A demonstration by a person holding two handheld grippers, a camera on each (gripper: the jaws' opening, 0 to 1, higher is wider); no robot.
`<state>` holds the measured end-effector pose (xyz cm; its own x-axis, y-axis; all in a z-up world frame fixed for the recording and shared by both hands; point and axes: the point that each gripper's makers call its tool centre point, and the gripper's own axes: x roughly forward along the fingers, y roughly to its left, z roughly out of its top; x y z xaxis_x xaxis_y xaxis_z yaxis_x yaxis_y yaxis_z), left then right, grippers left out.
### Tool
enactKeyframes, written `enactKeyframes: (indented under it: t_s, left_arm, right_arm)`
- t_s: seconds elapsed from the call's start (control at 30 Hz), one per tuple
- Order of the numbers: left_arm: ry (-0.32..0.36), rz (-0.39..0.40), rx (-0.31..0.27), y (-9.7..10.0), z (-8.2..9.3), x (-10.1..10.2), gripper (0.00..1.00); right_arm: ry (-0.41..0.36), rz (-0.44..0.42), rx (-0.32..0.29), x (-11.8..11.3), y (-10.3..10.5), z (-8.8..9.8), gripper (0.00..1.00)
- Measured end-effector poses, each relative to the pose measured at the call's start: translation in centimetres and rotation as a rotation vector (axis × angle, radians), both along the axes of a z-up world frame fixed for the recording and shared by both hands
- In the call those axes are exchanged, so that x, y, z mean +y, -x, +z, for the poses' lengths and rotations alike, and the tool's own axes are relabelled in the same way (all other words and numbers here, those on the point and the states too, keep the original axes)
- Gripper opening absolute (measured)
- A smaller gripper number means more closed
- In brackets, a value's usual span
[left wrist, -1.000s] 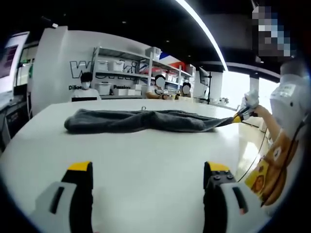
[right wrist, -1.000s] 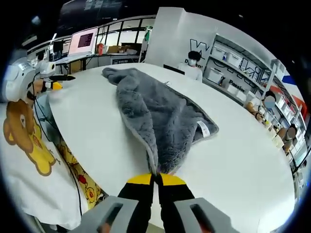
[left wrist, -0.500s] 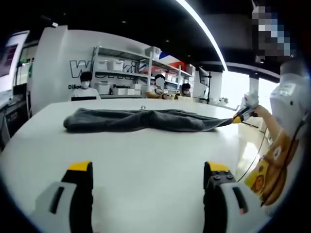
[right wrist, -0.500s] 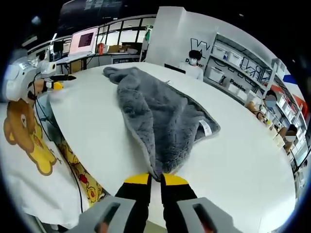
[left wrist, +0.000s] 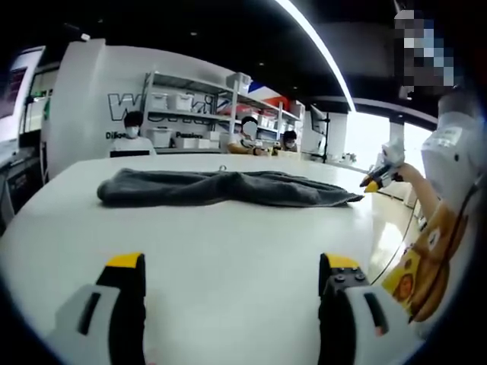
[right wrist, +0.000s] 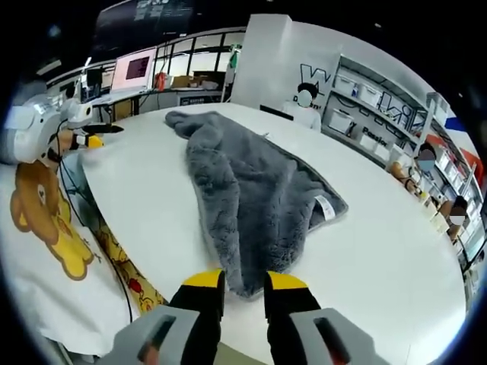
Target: Fold the towel on the table until its edges align and the towel forms a compact rectangular stack.
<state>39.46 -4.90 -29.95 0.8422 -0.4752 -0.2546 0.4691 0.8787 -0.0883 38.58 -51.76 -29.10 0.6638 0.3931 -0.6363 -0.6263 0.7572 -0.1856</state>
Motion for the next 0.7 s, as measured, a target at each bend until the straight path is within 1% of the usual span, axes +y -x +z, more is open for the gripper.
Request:
enactKeyframes:
  t_s: [0.17,0.33,0.37,0.63,0.7]
  left_arm:
    - [-0.001,0.002,0.001,0.1,-0.01,0.11,0.99]
    - [0.0,0.009,0.003,0.12,-0.09,0.33,0.99]
    - [0.001,0.009,0.003,0.12,-0.12,0.33,0.99]
    - [0.002,0.005,0.006,0.08,-0.23,0.15,0.99]
    - [0.003,0.006,0.006,0.09,-0.26,0.14,0.99]
  right_arm:
    - [-0.02,-0.004,-0.004,0.33,-0.33,0.07,0.26]
    - [-0.04,-0.002,0.0,0.75,-0.43,0.01,0.32]
    - [-0.04,0.001,-0.001,0.84,-0.43,0.0,0.35]
    - [-0.02,0.01,0.002,0.94,-0.44,-0.39,0.47]
    - [-0.02,0.008,0.006,0.83,-0.43,-0.44,0.48]
